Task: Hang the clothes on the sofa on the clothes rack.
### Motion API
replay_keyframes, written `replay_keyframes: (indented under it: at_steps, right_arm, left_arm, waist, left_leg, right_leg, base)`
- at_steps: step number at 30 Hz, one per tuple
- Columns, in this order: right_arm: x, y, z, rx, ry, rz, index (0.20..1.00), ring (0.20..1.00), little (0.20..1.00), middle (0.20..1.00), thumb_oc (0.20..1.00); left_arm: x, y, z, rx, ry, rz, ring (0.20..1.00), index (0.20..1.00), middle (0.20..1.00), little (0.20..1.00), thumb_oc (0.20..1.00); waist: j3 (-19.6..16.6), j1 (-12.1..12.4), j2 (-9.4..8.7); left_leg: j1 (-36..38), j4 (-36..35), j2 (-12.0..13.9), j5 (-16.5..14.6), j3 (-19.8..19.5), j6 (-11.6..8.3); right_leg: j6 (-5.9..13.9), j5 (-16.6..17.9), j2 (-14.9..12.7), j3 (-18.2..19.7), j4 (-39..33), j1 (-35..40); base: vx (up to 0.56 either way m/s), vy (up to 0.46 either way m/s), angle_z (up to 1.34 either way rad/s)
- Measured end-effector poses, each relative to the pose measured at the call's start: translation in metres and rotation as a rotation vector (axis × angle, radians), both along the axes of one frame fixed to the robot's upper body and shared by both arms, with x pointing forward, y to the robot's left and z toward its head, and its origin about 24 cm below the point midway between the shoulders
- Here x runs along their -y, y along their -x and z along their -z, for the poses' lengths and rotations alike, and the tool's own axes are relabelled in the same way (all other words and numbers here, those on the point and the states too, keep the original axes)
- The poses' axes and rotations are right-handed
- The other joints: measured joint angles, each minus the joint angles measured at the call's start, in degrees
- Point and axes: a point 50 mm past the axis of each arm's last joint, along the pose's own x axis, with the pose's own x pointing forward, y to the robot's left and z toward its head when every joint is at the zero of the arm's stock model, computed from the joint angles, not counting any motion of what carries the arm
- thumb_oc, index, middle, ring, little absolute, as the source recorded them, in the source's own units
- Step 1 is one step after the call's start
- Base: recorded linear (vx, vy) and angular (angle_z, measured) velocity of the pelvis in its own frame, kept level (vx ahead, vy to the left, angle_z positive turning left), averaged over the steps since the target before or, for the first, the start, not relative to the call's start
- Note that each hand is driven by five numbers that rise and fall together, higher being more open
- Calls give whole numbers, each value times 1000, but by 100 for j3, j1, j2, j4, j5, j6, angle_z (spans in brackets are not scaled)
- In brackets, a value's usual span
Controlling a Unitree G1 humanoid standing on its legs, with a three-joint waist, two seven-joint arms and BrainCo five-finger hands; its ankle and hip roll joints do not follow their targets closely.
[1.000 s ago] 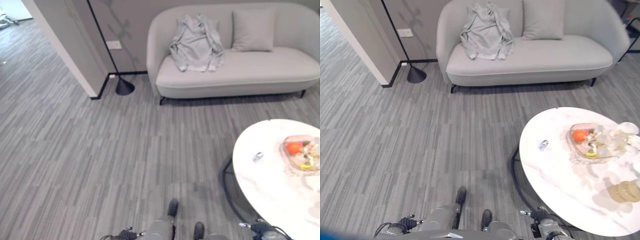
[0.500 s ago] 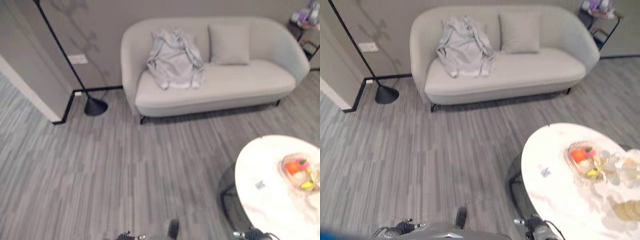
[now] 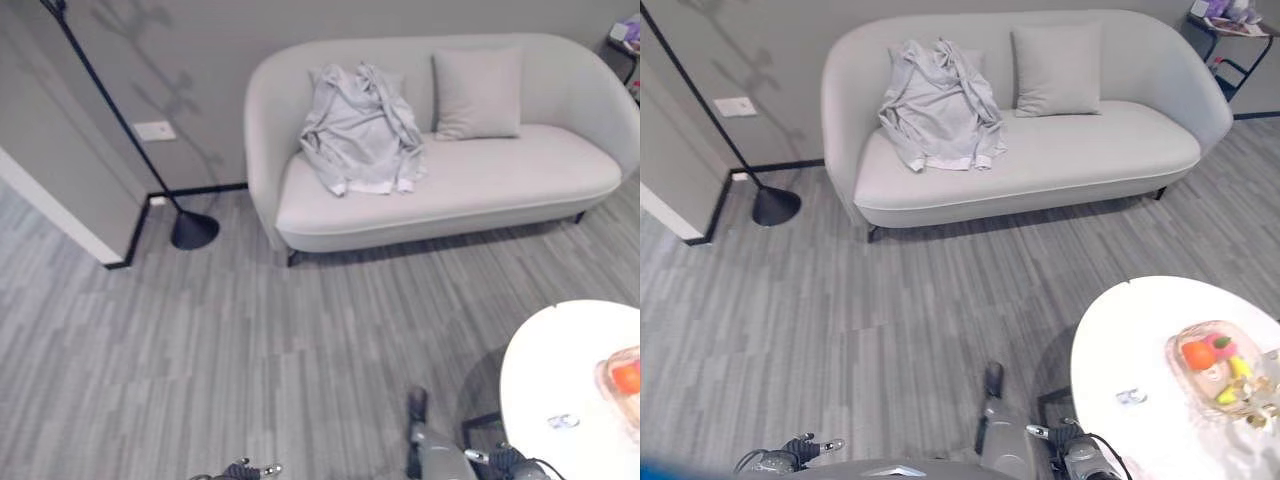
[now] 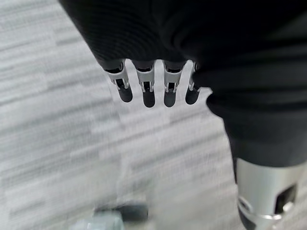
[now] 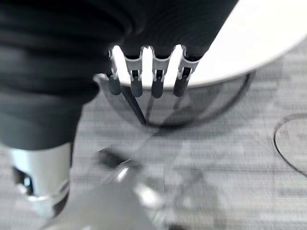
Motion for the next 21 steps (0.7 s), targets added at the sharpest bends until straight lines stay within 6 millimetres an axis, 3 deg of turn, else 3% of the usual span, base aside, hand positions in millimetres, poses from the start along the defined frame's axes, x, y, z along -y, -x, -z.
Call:
replay_keyframes:
  at_steps: [1,2,4,5,6,7,8,11,12,13,14,16,17,18,19,20,21]
  right_arm:
    - [4,8,2,-28,6,27,1000,1000,1000,1000,1000]
    - [6,13,2,-40,12,31,1000,1000,1000,1000,1000]
    - [12,22,3,-77,27,42,1000,1000,1000,1000,1000]
    - [15,16,1,-71,37,37,1000,1000,1000,1000,1000]
    - [21,22,1,-87,51,33,1000,1000,1000,1000,1000]
    - [22,15,-1,-62,55,30,1000,1000,1000,1000,1000]
    - [22,14,-2,-55,54,24,1000,1000,1000,1000,1000]
    - [21,1,-6,9,50,10,1000,1000,1000,1000,1000]
    - [21,-2,-6,18,52,-7,1000,1000,1000,1000,1000]
    - [18,-3,-6,27,44,-5,1000,1000,1000,1000,1000]
    - [16,-3,-6,27,40,-12,1000,1000,1000,1000,1000]
    - [15,-3,-5,27,37,-10,1000,1000,1000,1000,1000]
    - [16,1,-4,16,39,-6,1000,1000,1000,1000,1000]
    - [16,3,-4,9,41,-4,1000,1000,1000,1000,1000]
    - [17,2,-4,10,41,-5,1000,1000,1000,1000,1000]
    - [15,-1,-4,17,37,-4,1000,1000,1000,1000,1000]
    - [15,-1,-4,13,36,-4,1000,1000,1000,1000,1000]
  left_arm:
    - [7,1,2,-4,16,11,1000,1000,1000,1000,1000]
    - [9,0,2,-5,21,18,1000,1000,1000,1000,1000]
    - [17,-2,4,-2,38,25,1000,1000,1000,1000,1000]
    - [24,1,6,-9,52,22,1000,1000,1000,1000,1000]
    - [31,1,7,-7,74,28,1000,1000,1000,1000,1000]
    - [27,2,7,3,68,9,1000,1000,1000,1000,1000]
    - [24,5,7,-3,61,1,1000,1000,1000,1000,1000]
    - [19,4,5,8,50,-2,1000,1000,1000,1000,1000]
    - [18,-1,4,24,50,-3,1000,1000,1000,1000,1000]
    - [16,-5,3,37,47,-6,1000,1000,1000,1000,1000]
    - [15,-8,2,49,46,-5,1000,1000,1000,1000,1000]
    - [13,-4,2,36,40,-9,1000,1000,1000,1000,1000]
    - [12,-5,1,41,37,-7,1000,1000,1000,1000,1000]
    - [11,-6,1,44,37,-8,1000,1000,1000,1000,1000]
    - [12,-7,1,49,39,-12,1000,1000,1000,1000,1000]
    - [12,-19,-2,74,39,-5,1000,1000,1000,1000,1000]
    - [14,-28,-4,95,42,4,1000,1000,1000,1000,1000]
  waist:
    - [-4,-64,31]
    - [-19,-71,71]
    - [-46,-107,199]
    - [-86,-150,354]
    - [-188,-166,486]
    - [-209,-38,490]
    - [-256,-26,404]
    - [-379,-39,274]
    - [-328,-15,154]
    - [-313,-8,86]
    - [-243,25,-10]
    - [-195,48,-131]
    - [-168,82,-186]
    - [-113,124,-210]
    - [-104,142,-213]
    - [-6,186,-236]
    - [115,268,-315]
  left_leg:
    - [252,-40,94,-117,-85,-60]
    - [377,-71,158,-204,-149,-204]
    - [575,110,337,-341,-279,-506]
    - [529,349,480,-329,-426,-571]
    - [522,772,569,-260,-364,-744]
    - [301,1853,651,-7,-215,-1027]
    - [130,2382,672,-28,-224,-1107]
    - [-312,2818,851,91,-216,-1154]
    - [-859,3795,1056,224,-88,-1163]
    - [-1197,4205,1163,282,19,-1096]
    - [-1385,4397,1319,361,222,-1027]
    - [-1527,4126,1531,412,375,-983]
    - [-1633,4037,1685,407,606,-963]
    - [-1707,3796,1668,404,654,-1004]
    - [-1804,3555,1620,404,575,-1008]
    - [-2158,2940,1312,320,579,-1068]
    - [-2182,2141,1006,426,597,-1003]
  right_leg:
    - [-41,4,12,-249,218,52]
    - [-43,17,41,-248,388,76]
    - [-557,494,144,-323,522,306]
    - [-623,540,173,-442,594,396]
    - [-1094,578,312,-544,505,665]
    - [-1238,270,570,-503,294,1173]
    - [-1417,231,642,-481,206,1388]
    - [-1589,-139,751,-414,158,1645]
    - [-1632,-133,855,-441,51,1860]
    - [-1710,-316,840,-438,77,1919]
    - [-1689,-287,834,-435,68,2025]
    - [-1810,-411,834,-363,-66,2319]
    - [-1814,-414,829,-312,-197,2487]
    - [-1763,-392,794,-262,-192,2528]
    - [-1762,-417,772,-207,-194,2538]
    - [-1730,-636,621,-181,-229,2593]
    - [-1646,-567,447,-209,-217,2631]
  base:
    - [317,-146,46]
    - [711,-361,55]
    - [534,-289,37]
    - [569,-294,51]
    - [559,-270,32]
    - [555,-269,6]
    - [372,-171,-18]
    - [340,-201,-1]
    - [317,-212,8]
    - [428,-276,-7]
    - [313,-159,-10]
    - [216,-84,-15]
    - [279,-69,-16]
    - [288,-33,-31]
    - [365,-34,-10]
    - [262,12,7]
    - [265,21,8]
